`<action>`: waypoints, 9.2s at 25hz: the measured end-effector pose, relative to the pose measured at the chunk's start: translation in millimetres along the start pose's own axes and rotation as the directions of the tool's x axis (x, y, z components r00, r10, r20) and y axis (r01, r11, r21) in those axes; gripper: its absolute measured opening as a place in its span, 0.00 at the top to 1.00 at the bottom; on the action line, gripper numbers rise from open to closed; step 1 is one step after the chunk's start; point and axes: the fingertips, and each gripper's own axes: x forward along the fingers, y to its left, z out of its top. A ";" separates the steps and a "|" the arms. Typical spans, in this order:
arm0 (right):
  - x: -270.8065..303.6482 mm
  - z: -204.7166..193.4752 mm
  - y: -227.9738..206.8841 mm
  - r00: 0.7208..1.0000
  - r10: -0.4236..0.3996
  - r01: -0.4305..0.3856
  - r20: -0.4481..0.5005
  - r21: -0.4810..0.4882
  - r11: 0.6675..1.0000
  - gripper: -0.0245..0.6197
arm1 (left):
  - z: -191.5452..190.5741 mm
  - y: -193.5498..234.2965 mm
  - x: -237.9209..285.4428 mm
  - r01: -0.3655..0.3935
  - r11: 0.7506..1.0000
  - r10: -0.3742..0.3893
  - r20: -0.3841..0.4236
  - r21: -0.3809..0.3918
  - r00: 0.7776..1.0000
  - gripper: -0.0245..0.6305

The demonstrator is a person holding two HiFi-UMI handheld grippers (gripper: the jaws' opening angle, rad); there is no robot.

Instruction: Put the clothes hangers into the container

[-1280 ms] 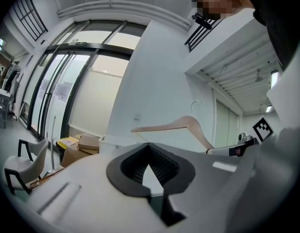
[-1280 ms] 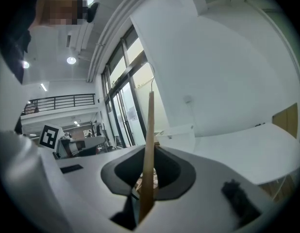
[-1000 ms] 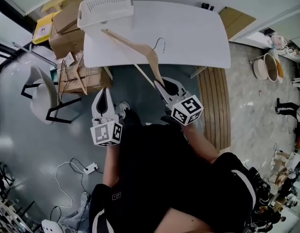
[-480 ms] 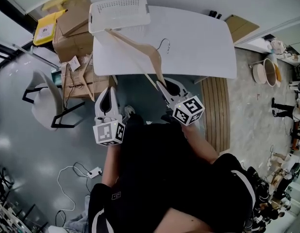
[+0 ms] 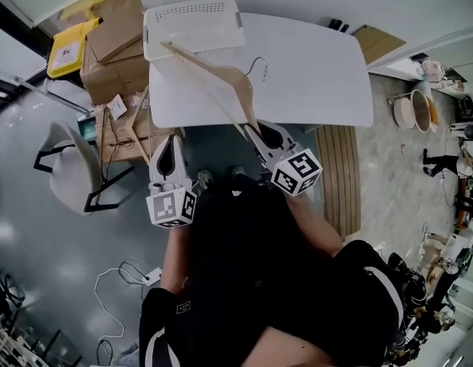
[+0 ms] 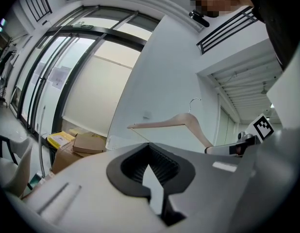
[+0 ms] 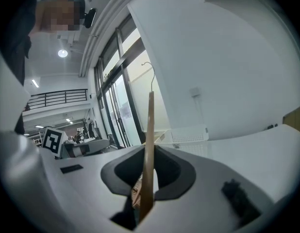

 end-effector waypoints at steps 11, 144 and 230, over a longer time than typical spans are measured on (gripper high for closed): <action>35.0 19.9 -29.6 0.999 0.031 -0.031 0.026 0.001 1.000 0.87 | 4.5 9.3 41.2 -0.024 1.000 0.024 -0.002 0.014 1.000 0.95; 303.0 -2.9 -217.9 0.852 0.127 -0.221 -0.508 -0.128 0.967 0.87 | -8.8 127.9 284.1 -0.148 0.988 0.141 -0.140 -0.047 0.980 0.95; 342.7 -32.7 -233.6 0.738 0.028 -0.229 -0.674 -0.211 0.950 0.76 | -17.0 132.0 279.2 -0.149 0.986 0.136 -0.156 -0.078 0.978 0.95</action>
